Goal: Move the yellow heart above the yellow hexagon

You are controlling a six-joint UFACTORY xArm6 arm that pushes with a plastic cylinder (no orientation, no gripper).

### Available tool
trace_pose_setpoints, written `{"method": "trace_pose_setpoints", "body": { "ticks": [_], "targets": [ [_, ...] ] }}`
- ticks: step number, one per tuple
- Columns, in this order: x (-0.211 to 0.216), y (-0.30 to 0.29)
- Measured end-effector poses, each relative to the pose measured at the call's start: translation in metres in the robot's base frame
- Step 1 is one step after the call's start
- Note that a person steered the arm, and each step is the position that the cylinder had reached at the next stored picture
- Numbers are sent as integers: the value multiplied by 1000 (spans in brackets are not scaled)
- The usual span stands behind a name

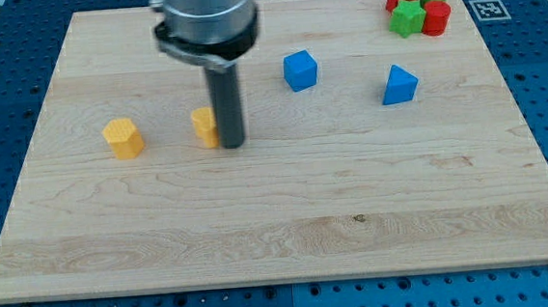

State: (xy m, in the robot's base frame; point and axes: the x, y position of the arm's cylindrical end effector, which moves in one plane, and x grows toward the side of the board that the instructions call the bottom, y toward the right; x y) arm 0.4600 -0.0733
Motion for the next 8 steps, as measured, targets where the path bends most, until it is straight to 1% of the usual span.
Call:
{"method": "trace_pose_setpoints", "body": {
  "ticks": [1,3,4,5,6,7,8],
  "targets": [
    [-13,-44],
    [-20,-16],
    [-32,-27],
    [-34,-54],
    [-50,-48],
    [-75,-48],
    [-78,-69]
  ]
}}
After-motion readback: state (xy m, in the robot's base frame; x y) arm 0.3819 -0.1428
